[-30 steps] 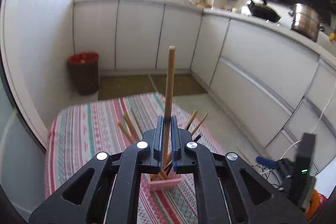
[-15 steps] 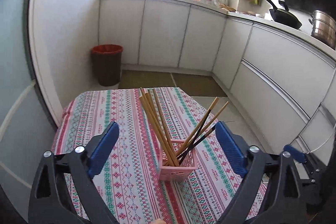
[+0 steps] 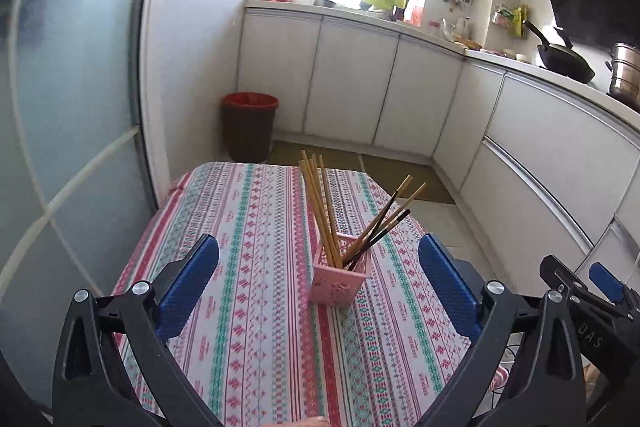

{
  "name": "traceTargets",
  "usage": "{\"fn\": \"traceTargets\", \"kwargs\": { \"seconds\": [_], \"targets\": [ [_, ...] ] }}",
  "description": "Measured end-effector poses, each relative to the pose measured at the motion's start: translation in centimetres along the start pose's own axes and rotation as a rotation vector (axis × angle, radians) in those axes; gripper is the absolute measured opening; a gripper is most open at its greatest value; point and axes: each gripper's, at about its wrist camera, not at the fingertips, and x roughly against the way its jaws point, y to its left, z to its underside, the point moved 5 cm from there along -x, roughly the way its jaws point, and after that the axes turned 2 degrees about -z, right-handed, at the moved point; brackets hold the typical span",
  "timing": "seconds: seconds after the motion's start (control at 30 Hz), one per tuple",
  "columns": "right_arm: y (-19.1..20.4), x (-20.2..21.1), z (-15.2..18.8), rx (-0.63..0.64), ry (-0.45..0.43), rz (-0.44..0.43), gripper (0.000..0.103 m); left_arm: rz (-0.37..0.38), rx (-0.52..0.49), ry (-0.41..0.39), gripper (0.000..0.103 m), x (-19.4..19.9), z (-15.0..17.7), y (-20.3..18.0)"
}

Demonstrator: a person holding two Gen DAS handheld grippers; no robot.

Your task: Organize utensils

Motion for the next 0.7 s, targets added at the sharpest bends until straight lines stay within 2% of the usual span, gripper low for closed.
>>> {"fn": "traceTargets", "kwargs": {
  "seconds": [0.17, 0.3, 0.7],
  "targets": [
    [0.2, 3.3, 0.3, -0.004, -0.021, -0.007, 0.096, -0.047, -0.076, 0.017, 0.096, 3.0, 0.8, -1.7],
    [0.3, 5.1, 0.3, 0.008, -0.047, 0.003, 0.096, -0.075, -0.065, -0.022, 0.096, 5.3, 0.9, -1.6],
    [-0.2, 6.6, 0.7, 0.003, -0.052, -0.021, 0.096, -0.085, -0.067, -0.024, 0.096, 6.6, 1.0, -1.9]
  ]
}}
